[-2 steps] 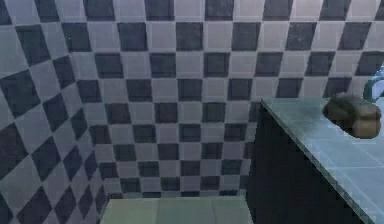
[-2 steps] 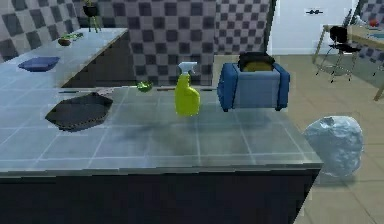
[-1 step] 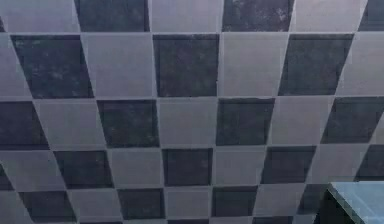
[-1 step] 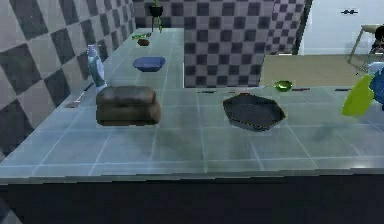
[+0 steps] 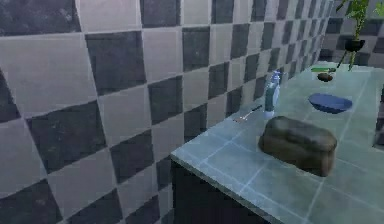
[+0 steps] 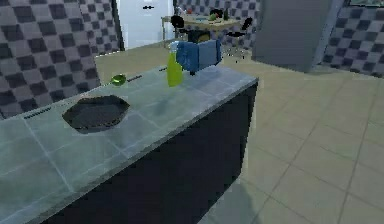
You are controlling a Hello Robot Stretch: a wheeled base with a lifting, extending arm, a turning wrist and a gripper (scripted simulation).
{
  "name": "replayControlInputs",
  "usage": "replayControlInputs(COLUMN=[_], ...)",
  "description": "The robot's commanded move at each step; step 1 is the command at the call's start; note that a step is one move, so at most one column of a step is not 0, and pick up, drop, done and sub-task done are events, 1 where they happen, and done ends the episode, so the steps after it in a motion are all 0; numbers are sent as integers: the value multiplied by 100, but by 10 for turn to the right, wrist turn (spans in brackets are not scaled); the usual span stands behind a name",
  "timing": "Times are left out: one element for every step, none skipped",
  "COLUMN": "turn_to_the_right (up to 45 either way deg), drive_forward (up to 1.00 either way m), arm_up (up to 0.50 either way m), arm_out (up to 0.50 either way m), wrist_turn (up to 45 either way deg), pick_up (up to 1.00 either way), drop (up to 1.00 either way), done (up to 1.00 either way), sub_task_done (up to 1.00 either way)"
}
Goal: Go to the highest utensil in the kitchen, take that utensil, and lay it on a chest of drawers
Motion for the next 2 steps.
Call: replayControlInputs(turn_to_the_right=[-210,0], drive_forward=[0,0], arm_up=[0,50], arm_out=[0,0], wrist_turn=[0,0], pick_up=[0,0], drop=[0,0], done=[0,0], sub_task_done=[0,0])
